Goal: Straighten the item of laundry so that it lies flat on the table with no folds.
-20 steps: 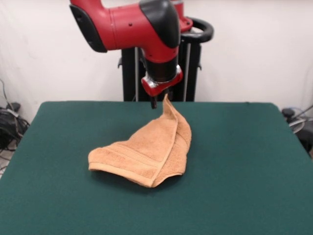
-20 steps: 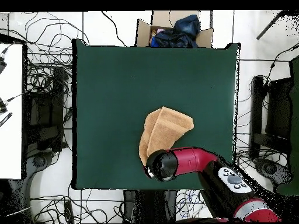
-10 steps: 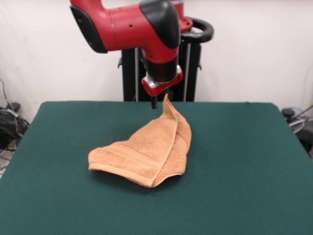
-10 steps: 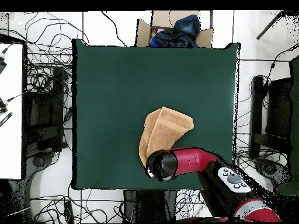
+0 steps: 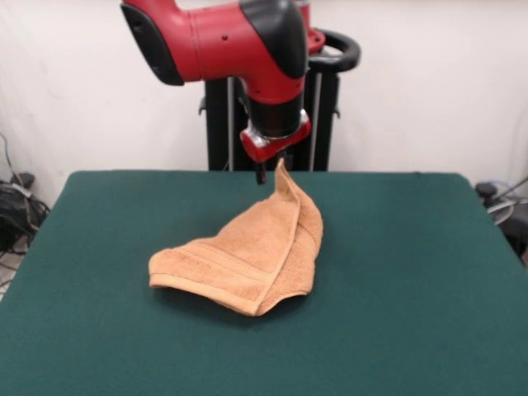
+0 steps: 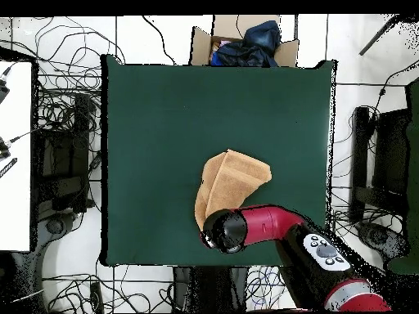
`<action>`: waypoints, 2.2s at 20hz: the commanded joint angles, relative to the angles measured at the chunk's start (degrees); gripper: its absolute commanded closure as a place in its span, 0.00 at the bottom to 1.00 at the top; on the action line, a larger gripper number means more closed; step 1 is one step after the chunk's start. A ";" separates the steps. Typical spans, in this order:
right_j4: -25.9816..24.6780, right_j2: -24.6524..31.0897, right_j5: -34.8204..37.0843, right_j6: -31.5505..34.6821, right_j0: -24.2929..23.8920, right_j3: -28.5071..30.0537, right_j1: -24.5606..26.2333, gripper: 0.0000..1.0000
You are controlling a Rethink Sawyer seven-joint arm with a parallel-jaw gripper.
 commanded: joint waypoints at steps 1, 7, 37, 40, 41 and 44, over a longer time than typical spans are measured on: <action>-1.36 2.78 -4.74 4.65 2.27 -1.46 -1.17 0.00; -1.03 2.60 -5.19 4.73 2.78 -1.84 -1.02 0.00; 1.87 3.92 3.46 0.51 1.76 -3.12 1.90 1.00; 1.92 3.87 3.32 0.85 1.93 -3.12 1.78 1.00; 1.85 3.90 3.06 0.85 1.80 -2.87 1.65 1.00; 1.75 3.75 3.16 0.95 2.01 -2.69 1.35 1.00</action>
